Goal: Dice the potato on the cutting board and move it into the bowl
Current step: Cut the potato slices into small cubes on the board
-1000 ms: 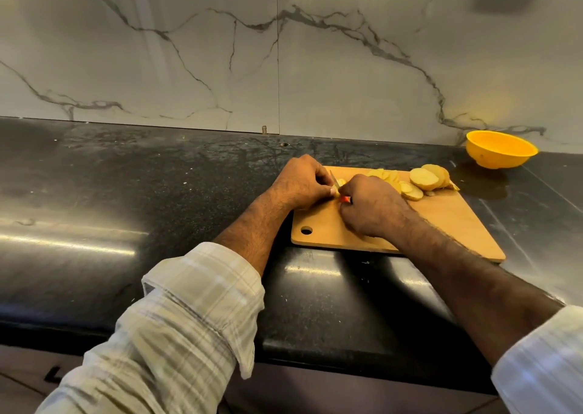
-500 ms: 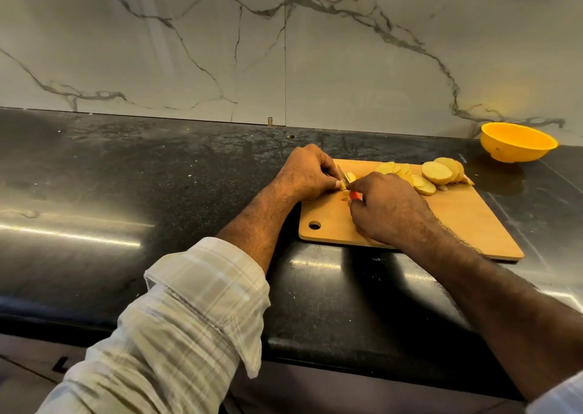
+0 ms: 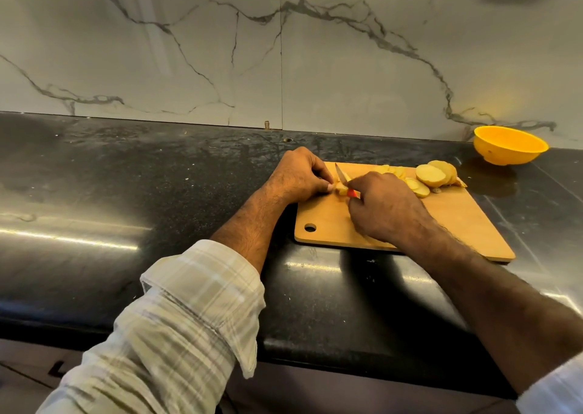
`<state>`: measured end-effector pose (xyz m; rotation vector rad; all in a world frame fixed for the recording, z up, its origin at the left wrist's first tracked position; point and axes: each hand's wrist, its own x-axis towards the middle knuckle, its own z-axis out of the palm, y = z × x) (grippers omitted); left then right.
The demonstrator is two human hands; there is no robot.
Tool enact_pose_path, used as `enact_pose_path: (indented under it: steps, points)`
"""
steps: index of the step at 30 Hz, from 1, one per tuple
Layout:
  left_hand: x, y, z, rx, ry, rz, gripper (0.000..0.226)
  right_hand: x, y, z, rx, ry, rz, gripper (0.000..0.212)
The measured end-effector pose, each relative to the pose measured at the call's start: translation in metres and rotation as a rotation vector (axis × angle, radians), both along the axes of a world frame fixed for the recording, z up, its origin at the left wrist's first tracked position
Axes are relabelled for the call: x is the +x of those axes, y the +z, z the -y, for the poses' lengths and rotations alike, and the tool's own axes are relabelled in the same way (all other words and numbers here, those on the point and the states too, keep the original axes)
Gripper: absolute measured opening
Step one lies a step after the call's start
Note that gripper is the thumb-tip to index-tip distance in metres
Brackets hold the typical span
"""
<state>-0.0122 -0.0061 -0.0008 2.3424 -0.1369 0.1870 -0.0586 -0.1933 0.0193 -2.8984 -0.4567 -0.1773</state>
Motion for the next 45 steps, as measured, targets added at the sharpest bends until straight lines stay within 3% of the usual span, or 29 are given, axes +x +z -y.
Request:
enact_pose_path:
  steps: [18,23,27,29,33,37,41,45]
  points:
    - [-0.003,0.004,0.000,0.023,-0.111,-0.045,0.005,0.000,-0.010,-0.007,-0.041,0.033,-0.031,0.042]
    - [-0.001,0.005,0.001,0.053,-0.061,-0.062,0.006,0.006,0.000,0.014,0.111,-0.005,0.045,0.040]
    - [0.002,0.001,-0.004,0.110,0.020,0.015,0.011,0.005,-0.003,0.013,0.039,-0.023,-0.037,0.044]
    - [0.001,0.002,-0.006,0.076,-0.031,0.008,0.012,0.005,-0.004,0.012,0.065,-0.007,-0.028,0.044]
    - [-0.003,0.004,-0.006,0.100,-0.176,-0.111,0.034,0.011,0.004,0.021,0.135,-0.093,0.045,0.040]
    - [0.000,0.002,-0.007,0.101,-0.106,0.000,0.026,0.005,-0.001,0.019,0.072,-0.056,-0.072,0.043]
    - [0.001,0.002,-0.016,0.078,-0.037,0.086,0.021,0.005,0.002,0.018,0.132,-0.034,-0.051,0.041]
    - [0.002,-0.002,-0.018,0.081,-0.029,0.058,0.021,0.006,-0.002,0.021,0.156,-0.024,-0.105,0.042]
